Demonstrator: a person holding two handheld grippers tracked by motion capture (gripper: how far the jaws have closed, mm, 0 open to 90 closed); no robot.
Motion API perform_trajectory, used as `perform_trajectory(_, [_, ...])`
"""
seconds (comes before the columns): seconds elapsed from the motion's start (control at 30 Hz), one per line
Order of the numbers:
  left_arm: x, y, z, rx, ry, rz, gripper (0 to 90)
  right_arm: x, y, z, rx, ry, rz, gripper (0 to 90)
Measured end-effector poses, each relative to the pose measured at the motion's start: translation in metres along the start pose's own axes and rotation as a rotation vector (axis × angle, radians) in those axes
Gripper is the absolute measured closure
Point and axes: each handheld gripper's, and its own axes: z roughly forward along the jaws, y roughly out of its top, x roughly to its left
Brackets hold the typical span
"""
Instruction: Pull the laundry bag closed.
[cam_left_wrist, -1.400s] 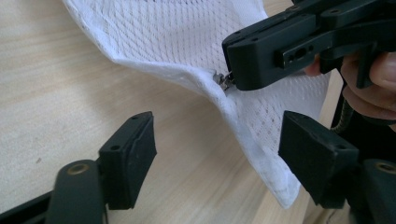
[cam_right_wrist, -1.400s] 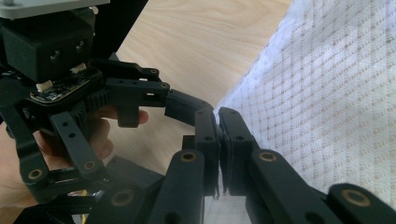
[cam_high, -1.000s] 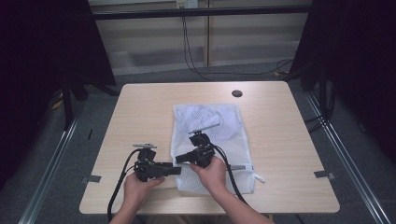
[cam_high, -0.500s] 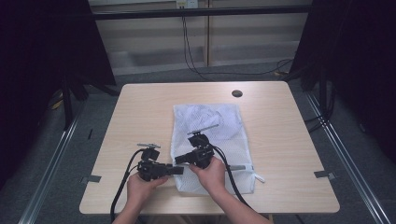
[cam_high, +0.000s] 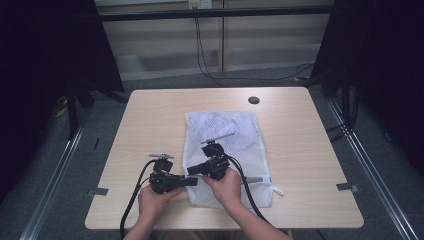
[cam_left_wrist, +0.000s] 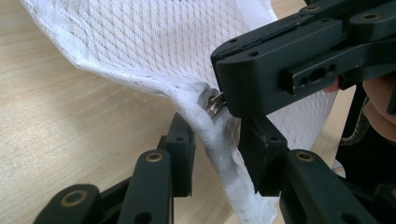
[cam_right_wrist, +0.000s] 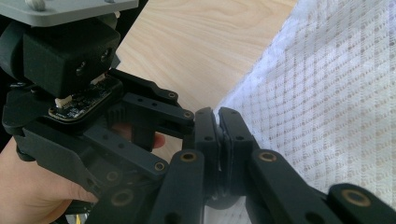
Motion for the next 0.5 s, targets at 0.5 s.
perform_trajectory(0.5, [-0.0015,0.0019,-0.0027,0.006,0.015,-0.027,87.3,0.0015,0.0004,-0.0031,-0.004,0.007,-0.004,87.0])
